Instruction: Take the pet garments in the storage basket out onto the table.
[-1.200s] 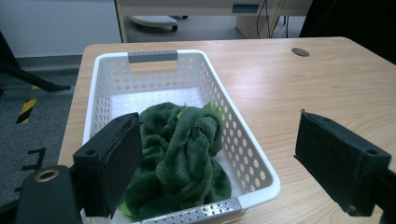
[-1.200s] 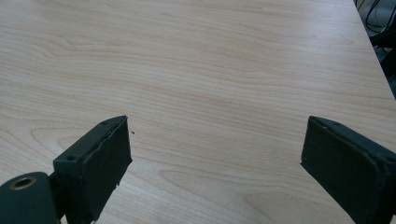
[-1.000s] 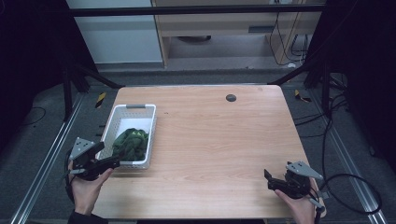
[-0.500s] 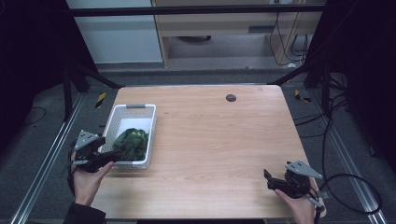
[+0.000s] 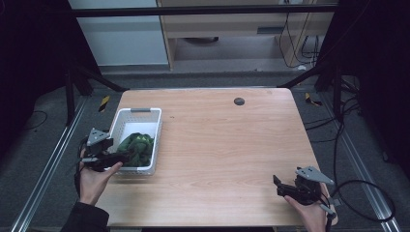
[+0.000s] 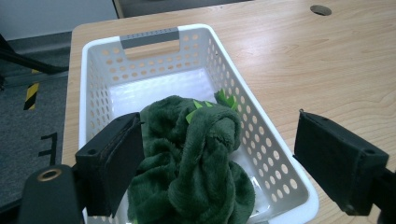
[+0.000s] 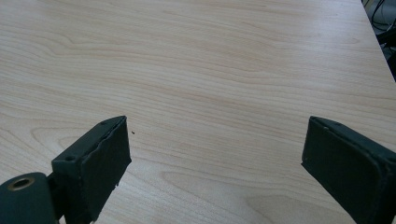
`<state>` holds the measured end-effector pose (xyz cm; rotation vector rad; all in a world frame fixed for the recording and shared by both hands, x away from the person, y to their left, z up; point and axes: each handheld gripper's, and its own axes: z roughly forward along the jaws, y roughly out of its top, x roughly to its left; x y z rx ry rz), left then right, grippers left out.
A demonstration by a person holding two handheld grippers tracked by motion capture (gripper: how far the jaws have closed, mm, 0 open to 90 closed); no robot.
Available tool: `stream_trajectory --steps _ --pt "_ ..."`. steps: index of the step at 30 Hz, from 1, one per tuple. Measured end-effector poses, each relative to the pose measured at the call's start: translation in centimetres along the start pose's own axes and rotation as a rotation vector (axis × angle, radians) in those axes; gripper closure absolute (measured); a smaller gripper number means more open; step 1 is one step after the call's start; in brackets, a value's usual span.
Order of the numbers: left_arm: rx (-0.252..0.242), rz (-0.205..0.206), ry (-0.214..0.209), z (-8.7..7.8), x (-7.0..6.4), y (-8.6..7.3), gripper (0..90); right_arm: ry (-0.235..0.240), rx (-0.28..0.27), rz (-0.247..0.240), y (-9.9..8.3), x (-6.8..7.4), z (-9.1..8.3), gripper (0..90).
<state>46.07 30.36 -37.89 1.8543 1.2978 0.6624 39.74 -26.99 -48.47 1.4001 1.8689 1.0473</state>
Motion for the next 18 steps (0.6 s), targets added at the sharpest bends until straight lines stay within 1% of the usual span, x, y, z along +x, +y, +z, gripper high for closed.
stream_trajectory --steps 3,4,9,12,18 --pt "0.008 0.002 0.0 0.2 0.0 0.1 14.9 0.001 0.001 0.0 0.0 0.0 0.0 7.8" --pt "0.022 0.009 -0.002 0.5 0.0 0.3 14.9 0.004 0.003 0.003 0.0 0.0 0.0 7.8" --pt "0.052 0.022 0.001 1.1 0.0 0.5 14.9 0.002 -0.001 -0.002 0.1 0.0 0.0 7.8" --pt "0.065 0.026 0.002 1.4 0.1 0.6 14.9 0.003 -0.001 0.004 0.1 0.0 0.0 7.8" --pt "0.105 0.051 -0.002 2.1 0.2 0.9 15.5 0.004 0.0 0.005 0.1 -0.1 0.0 7.8"
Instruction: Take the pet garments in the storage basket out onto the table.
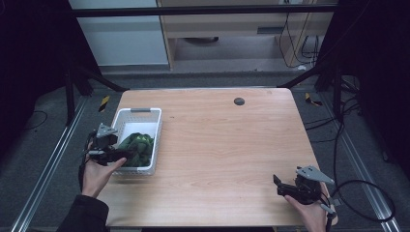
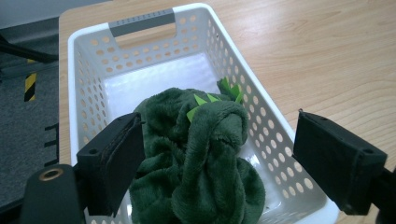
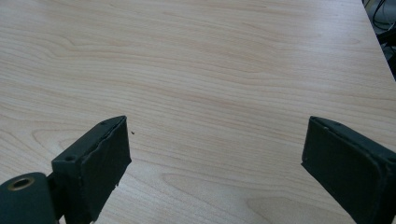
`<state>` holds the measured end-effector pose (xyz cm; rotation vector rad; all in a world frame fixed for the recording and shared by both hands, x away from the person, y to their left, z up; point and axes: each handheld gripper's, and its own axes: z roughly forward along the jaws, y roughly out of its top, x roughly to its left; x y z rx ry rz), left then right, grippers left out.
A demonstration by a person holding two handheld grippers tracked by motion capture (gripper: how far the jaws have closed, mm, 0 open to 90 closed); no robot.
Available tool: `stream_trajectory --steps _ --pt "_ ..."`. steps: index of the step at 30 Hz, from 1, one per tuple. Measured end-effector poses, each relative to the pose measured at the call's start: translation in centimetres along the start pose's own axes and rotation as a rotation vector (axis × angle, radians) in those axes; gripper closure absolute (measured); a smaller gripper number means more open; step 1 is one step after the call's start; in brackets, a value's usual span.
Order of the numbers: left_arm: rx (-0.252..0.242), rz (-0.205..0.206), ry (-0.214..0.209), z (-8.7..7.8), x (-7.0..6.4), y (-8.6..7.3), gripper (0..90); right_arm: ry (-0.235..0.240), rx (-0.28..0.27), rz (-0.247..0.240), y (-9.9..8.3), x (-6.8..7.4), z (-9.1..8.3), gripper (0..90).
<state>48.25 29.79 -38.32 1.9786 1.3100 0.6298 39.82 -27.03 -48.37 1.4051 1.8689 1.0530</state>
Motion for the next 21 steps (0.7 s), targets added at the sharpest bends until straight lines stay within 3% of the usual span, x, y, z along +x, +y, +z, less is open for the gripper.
stream_trajectory --steps 21 --pt "0.123 0.046 0.004 2.3 0.3 1.1 17.1 0.013 0.012 0.005 0.0 0.2 0.2 7.6"
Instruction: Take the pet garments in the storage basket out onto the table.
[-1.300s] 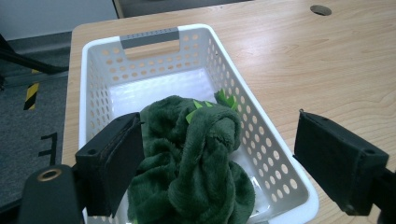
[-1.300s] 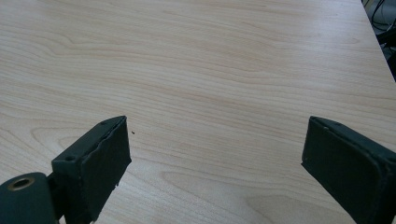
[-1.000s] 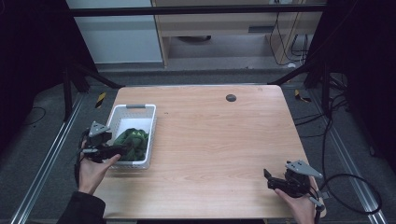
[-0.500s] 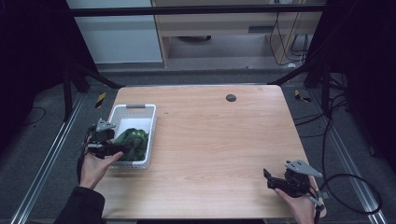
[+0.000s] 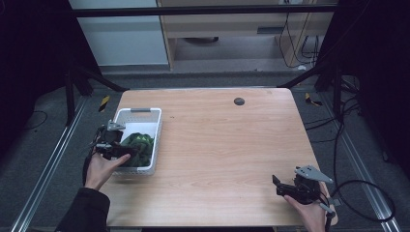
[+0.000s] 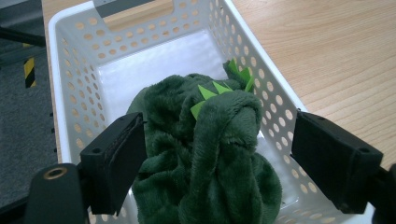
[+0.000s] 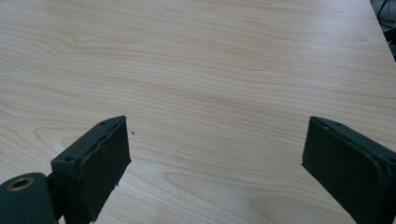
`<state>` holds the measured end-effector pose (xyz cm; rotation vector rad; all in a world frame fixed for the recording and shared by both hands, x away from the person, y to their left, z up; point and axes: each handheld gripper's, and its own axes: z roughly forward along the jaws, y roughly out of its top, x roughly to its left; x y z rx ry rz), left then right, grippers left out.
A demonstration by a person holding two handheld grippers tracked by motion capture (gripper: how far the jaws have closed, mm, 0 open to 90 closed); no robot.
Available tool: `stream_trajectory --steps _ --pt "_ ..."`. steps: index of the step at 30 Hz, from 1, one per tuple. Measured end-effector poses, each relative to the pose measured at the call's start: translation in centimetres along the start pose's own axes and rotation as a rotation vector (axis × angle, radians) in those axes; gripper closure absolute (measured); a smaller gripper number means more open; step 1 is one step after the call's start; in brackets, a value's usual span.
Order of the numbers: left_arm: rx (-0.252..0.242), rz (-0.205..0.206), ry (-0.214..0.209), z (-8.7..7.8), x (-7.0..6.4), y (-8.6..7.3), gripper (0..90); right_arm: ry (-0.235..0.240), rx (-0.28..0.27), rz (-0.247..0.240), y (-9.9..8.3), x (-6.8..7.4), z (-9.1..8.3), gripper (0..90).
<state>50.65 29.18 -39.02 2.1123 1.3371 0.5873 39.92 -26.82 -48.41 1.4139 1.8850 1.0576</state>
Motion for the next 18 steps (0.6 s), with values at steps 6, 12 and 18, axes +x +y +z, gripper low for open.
stream_trajectory --steps 6,12,18 --pt "0.022 0.003 0.01 0.5 0.1 0.1 17.5 -0.002 0.0 -0.008 0.0 -0.1 0.1 7.6" --pt "0.062 0.018 0.015 0.9 0.3 0.5 18.9 0.003 0.008 -0.01 -0.1 -0.1 0.2 7.5" --pt "0.1 0.023 0.007 1.5 0.4 0.7 19.6 0.007 0.013 -0.012 -0.1 -0.1 0.2 7.5"
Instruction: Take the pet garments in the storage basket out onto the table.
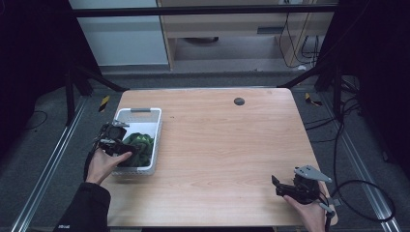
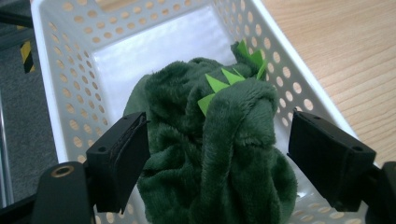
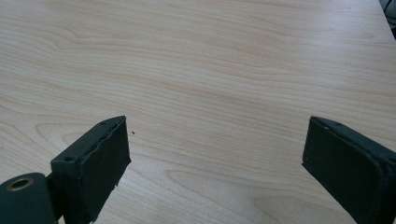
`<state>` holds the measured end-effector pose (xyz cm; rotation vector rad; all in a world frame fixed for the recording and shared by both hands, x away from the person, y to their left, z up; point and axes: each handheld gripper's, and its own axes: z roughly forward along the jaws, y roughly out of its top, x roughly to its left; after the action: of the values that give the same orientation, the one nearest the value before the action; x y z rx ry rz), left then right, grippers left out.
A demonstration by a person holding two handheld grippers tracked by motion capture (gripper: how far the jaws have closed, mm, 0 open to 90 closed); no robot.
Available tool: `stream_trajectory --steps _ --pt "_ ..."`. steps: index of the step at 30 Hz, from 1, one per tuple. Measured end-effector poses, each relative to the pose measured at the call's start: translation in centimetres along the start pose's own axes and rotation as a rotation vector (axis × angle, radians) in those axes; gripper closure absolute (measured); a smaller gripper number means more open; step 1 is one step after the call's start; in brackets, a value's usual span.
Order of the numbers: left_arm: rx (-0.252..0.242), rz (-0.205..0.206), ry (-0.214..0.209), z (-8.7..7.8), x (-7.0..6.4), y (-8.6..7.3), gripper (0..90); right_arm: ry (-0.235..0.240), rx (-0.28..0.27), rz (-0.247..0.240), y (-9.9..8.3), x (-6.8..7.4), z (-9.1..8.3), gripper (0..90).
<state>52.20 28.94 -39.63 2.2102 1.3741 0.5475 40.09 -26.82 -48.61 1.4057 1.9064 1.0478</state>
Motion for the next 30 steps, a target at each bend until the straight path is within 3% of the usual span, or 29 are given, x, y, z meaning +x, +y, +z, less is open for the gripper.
stream_trajectory --steps 12,30 --pt "0.056 0.02 -0.013 1.0 -0.2 -0.2 26.1 0.007 0.011 -0.009 0.0 0.1 0.1 7.2" --pt "0.136 0.05 -0.034 2.4 -0.4 -0.5 45.0 0.01 0.02 -0.006 0.0 0.1 0.2 6.8"
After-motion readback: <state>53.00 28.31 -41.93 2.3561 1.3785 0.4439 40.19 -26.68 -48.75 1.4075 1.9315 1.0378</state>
